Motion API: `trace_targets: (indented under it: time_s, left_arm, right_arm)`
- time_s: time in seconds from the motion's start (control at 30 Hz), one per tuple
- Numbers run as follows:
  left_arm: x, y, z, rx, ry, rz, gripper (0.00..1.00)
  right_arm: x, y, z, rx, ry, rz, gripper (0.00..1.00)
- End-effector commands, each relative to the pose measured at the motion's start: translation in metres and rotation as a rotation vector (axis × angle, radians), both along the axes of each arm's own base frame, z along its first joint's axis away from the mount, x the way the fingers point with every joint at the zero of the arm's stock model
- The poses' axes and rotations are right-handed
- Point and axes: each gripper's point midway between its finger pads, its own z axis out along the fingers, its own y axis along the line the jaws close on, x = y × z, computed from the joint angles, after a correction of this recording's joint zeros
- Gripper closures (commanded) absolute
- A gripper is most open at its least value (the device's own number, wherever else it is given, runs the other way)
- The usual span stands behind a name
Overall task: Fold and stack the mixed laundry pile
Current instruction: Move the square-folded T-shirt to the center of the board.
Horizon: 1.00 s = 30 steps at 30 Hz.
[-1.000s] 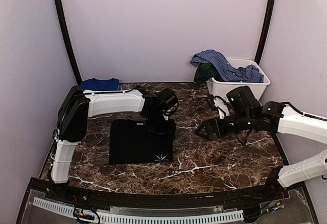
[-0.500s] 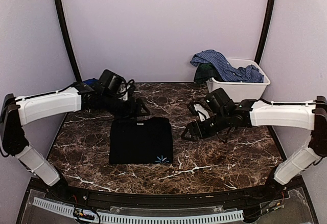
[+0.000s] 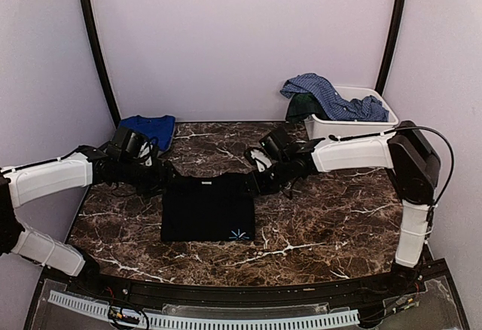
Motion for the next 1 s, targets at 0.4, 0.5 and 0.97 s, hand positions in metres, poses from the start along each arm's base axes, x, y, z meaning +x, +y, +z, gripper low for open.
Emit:
trace_targets:
  time_s: [0.4,0.5,0.97]
  left_arm:
    - [0.0,0.021,0.009,0.039,-0.057,0.067,0.24]
    - [-0.002,0.021,0.003,0.035,-0.043,0.063,0.23]
    - [-0.022,0.009,-0.037,-0.061,0.055,0.035,0.24]
  right_arm:
    - [0.025,-0.045,-0.052,-0.253,-0.05,-0.077,1.0]
    - [0.031,-0.072,-0.05,-0.274,-0.071,-0.105,1.0]
    - [0.055,-0.108,-0.008,-0.442,-0.228,-0.14,0.62]
